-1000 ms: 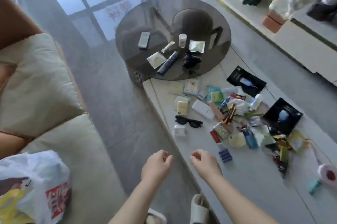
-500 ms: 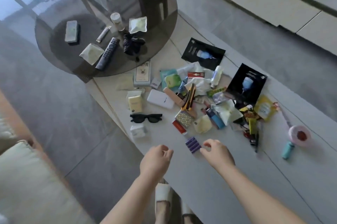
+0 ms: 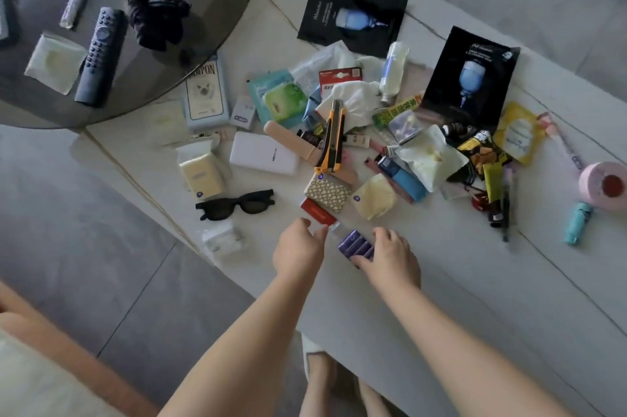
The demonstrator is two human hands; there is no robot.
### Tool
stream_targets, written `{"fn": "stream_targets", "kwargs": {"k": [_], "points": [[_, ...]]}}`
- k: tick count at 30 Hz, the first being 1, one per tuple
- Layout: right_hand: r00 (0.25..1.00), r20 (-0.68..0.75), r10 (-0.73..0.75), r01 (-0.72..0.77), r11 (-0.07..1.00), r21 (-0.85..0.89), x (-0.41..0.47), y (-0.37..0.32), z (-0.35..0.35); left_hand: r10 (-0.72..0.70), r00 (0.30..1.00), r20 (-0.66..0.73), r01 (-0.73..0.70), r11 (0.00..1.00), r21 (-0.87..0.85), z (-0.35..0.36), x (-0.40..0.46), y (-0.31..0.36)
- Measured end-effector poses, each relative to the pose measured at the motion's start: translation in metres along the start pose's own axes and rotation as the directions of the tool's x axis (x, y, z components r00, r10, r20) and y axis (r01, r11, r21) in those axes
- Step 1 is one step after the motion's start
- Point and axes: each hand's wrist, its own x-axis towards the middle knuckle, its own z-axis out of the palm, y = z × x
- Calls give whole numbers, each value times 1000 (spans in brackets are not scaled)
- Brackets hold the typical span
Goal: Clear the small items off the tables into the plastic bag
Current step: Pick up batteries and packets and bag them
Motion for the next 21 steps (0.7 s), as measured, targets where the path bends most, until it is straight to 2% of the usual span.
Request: {"fn": "stream_targets", "kwargs": {"k": [4,10,13,16,19,21], "points": [[998,-67,17,-19,999,-31,5,-1,11,-69,998,12,70,994,-86,9,13,8],[1000,2,29,-29,999,28,13,-3,17,-167,986,-15,161,967,-198,18,25,16],[999,8,-32,32,999,-25,11,-3,17,-189,982,8,183,940,-289,22,28,19],[998,-29,-64,64,998,-1,4,-1,16,-228,969,97,247,862,-443,18,27,22],[992,-120,-23,46,981,190,5,7,4,-247,952,179,304,722,-622,11,22,18],[985,-172,-2,49,961,273,11,14,-10,-195,964,179,264,668,-696,5,17,13]]}}
